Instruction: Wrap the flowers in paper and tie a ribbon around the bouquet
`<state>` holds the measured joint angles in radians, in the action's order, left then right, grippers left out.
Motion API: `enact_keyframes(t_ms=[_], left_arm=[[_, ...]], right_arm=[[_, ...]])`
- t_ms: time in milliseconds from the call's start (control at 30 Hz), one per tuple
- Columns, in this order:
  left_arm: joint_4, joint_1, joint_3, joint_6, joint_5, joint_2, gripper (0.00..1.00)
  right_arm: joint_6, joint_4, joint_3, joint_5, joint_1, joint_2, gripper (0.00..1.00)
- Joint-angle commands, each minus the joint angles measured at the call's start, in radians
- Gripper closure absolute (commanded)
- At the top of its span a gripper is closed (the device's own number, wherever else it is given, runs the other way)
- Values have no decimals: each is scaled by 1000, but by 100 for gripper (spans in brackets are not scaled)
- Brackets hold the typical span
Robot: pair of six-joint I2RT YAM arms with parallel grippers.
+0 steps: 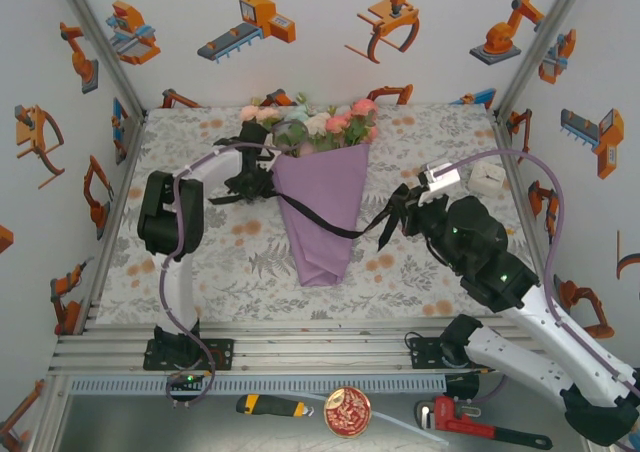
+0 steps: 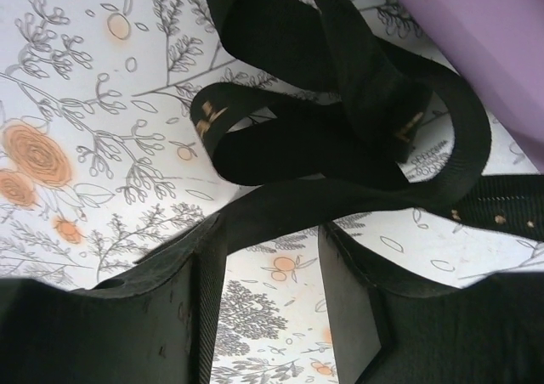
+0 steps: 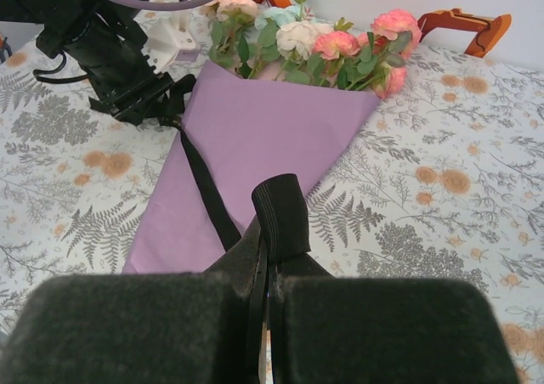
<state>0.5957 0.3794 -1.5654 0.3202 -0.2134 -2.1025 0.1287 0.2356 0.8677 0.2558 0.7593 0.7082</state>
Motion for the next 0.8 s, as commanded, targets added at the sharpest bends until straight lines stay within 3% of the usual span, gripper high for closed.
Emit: enact_keyframes(t_ms=[0, 100, 400, 533, 633, 767], left_arm=[[12, 1, -20, 47, -31, -60, 53], [24, 0, -38, 60, -27, -81, 58], [-15, -8, -54, 67, -107, -96, 99], [-88, -16, -19, 23, -145, -15, 100], [-131, -25, 21, -71, -51, 87, 100], [-177, -52, 68, -317, 51, 191, 96]], right_arm=[[-24, -10, 13, 2, -10, -1, 100], [-26, -3, 22, -7, -16, 5, 100], [-20, 13, 41, -14, -20, 0, 100], [-18, 18, 45, -12, -20, -1, 100], [-14, 18, 47, -13, -20, 5, 100], [-2, 5, 40, -18, -20, 14, 100]])
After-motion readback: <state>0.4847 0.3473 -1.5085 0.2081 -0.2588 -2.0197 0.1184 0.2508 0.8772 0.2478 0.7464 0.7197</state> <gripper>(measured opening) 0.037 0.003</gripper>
